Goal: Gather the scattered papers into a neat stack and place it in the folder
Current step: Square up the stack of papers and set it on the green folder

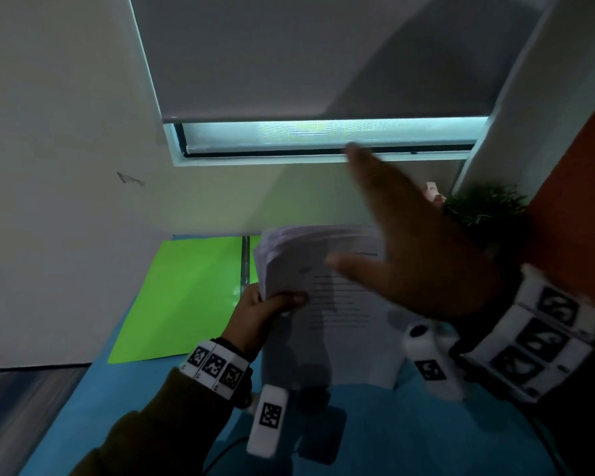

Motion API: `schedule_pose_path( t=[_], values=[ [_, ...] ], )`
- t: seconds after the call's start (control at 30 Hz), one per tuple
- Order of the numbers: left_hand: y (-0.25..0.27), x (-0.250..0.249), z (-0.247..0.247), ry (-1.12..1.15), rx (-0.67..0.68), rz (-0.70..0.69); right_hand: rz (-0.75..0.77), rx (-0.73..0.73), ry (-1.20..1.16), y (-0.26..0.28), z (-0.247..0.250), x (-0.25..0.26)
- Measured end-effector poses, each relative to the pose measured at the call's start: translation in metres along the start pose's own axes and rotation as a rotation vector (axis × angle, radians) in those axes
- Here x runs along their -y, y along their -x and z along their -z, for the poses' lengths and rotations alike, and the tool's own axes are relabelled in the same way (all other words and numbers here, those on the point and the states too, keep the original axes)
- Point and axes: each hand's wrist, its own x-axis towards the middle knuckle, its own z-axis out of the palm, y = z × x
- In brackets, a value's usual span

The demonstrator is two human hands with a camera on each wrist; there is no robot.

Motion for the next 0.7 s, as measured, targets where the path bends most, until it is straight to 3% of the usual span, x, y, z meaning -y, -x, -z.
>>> schedule_pose_path(
  t=[0.1,0.27,0.37,0.6,0.7],
  values=[
    [0.002,-0.003,-0.001,0.018,0.039,-0.002,0.066,0.228,0.152,-0.004,-0.03,0.019],
    [0.002,-0.002,0.001,0.026,0.057,-0.005,0.098,0.23,0.134,-0.018,-0.037,0.028],
    [-0.002,-0.001,0.001,-0.007,0.068,-0.019,0.044,0.214,0.158,-0.022,-0.038,0.028],
    [-0.004,0.001,0.003,-0.042,0.026,0.032,-0.031,0.448,0.183,-0.025,-0.02,0.005],
    [-0.005,0.0,0.005,-0.089,-0.025,0.057,-0.126,0.33,0.162,-0.016,-0.01,-0.03]
  ],
)
